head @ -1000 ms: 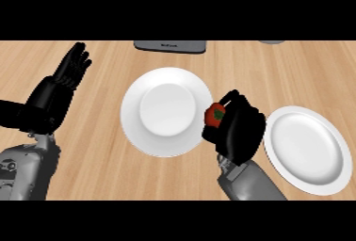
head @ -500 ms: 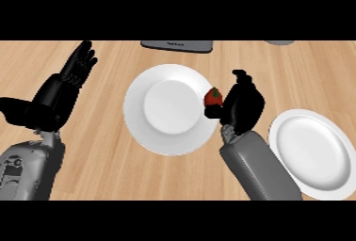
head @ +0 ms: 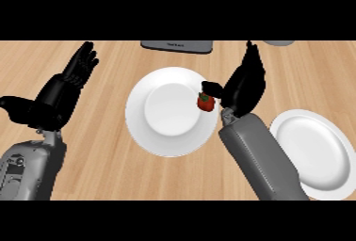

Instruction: Pick the bell pepper from the plate and place it in the plate

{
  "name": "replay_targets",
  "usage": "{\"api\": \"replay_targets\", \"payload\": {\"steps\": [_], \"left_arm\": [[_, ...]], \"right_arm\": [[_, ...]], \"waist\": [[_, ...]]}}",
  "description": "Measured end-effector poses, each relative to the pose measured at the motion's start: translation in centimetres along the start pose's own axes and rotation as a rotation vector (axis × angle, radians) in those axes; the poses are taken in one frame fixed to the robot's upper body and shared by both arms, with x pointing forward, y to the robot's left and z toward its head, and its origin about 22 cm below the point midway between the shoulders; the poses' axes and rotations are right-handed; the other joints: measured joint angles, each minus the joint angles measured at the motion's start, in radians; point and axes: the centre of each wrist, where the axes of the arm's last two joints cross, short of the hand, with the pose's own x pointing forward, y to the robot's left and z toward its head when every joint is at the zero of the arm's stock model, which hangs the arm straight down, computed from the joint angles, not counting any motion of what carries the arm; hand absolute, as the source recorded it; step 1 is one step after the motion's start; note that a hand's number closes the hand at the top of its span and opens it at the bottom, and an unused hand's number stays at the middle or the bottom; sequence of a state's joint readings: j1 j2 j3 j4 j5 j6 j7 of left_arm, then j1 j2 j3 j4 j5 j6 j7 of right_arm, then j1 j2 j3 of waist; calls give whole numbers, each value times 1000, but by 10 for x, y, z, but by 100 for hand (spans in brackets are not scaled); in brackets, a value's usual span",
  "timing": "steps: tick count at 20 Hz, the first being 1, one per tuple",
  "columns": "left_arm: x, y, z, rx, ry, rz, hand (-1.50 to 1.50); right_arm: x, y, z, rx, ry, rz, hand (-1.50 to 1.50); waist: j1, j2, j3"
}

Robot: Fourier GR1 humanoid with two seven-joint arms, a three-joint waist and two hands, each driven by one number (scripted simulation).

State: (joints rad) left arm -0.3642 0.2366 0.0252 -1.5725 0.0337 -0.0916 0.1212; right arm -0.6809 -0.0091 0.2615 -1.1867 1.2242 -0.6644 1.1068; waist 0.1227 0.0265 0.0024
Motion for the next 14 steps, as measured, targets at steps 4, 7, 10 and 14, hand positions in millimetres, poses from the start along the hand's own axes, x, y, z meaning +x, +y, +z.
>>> {"api": "replay_targets", "payload": {"steps": [4, 7, 10, 14], "left_arm": [[-3, -1, 0, 11, 8, -2, 0], [-4, 1, -1, 21, 16, -6, 0], [-8, 5, 3, 36, 30, -4, 0], [-7, 11, 4, 62, 43, -8, 0]], "right_arm": [[3, 0, -5, -72, 3, -124, -150], [-3, 2, -2, -110, 15, -192, -150], [-16, 4, 4, -144, 29, -239, -150], [-34, 3, 20, -168, 29, -289, -150]], "waist": [[-17, -7, -1], [-32, -13, -1], [-51, -22, -2], [-78, -32, -2]]}}
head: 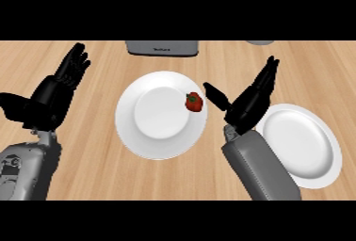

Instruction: Pick the bell pepper from the plate and place it in the plate

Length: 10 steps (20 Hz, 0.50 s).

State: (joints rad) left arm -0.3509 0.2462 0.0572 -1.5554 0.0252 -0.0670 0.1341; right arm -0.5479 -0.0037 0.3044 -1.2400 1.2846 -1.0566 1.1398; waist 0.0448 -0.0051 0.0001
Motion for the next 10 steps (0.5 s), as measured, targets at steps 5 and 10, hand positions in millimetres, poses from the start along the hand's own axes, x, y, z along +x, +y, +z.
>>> {"api": "replay_targets", "payload": {"steps": [5, 10], "left_arm": [[-8, 14, 7, 32, 21, -6, 0], [-9, 18, 13, 47, 24, -10, 0]], "right_arm": [[-23, -20, 29, 0, -13, -38, -150], [-44, -50, 63, 18, 1, -45, -150]], "waist": [[-29, -7, -1], [-51, -10, -1]]}}
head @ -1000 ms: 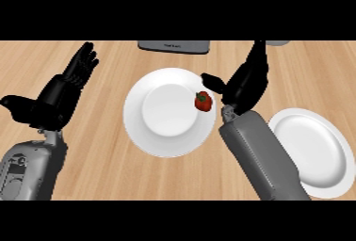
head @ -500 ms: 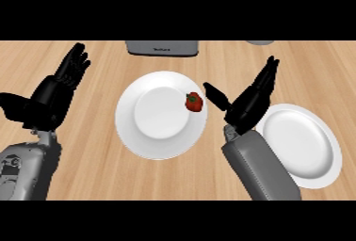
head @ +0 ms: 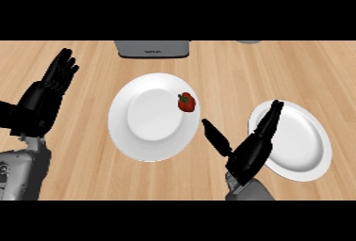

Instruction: Pick the bell pepper from the plate and place it in the plate

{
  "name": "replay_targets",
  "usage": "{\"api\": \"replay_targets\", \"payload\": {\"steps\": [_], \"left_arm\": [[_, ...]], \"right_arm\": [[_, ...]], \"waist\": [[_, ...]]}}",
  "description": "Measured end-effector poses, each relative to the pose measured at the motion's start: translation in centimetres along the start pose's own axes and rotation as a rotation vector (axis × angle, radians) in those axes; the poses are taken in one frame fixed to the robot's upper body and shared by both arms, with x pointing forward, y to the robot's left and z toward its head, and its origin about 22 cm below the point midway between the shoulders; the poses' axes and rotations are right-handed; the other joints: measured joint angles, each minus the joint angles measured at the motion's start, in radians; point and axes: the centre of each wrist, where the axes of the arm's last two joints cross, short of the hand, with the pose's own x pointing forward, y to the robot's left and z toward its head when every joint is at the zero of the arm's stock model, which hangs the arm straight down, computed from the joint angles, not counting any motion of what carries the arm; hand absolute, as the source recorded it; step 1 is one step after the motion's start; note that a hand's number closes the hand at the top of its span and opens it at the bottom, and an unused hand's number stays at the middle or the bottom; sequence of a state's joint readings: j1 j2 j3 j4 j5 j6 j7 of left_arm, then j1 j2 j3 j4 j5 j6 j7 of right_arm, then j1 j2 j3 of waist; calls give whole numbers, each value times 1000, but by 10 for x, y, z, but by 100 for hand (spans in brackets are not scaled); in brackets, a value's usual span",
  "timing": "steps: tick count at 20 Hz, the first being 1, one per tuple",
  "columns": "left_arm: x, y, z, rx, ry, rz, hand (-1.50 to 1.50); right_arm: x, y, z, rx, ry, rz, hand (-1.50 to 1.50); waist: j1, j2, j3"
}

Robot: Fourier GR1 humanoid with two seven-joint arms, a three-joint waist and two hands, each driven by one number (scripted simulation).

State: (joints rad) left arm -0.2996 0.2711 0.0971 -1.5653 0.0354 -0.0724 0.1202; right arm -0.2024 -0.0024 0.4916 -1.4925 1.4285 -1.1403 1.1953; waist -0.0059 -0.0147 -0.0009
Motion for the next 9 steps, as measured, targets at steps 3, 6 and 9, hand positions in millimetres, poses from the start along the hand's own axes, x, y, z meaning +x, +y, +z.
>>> {"api": "replay_targets", "payload": {"steps": [3, 6, 9], "left_arm": [[-1, 6, 2, 12, 3, -3, 0], [1, 8, 5, 22, 6, -4, 0], [1, 9, 7, 27, 3, -6, 0]], "right_arm": [[-10, -23, 21, 3, 14, 0, -150], [-13, -48, 44, 8, 23, -6, -150], [-17, -70, 66, 4, 16, 4, -150]], "waist": [[-13, 0, 0], [-19, 1, 0], [-24, 3, 0]]}}
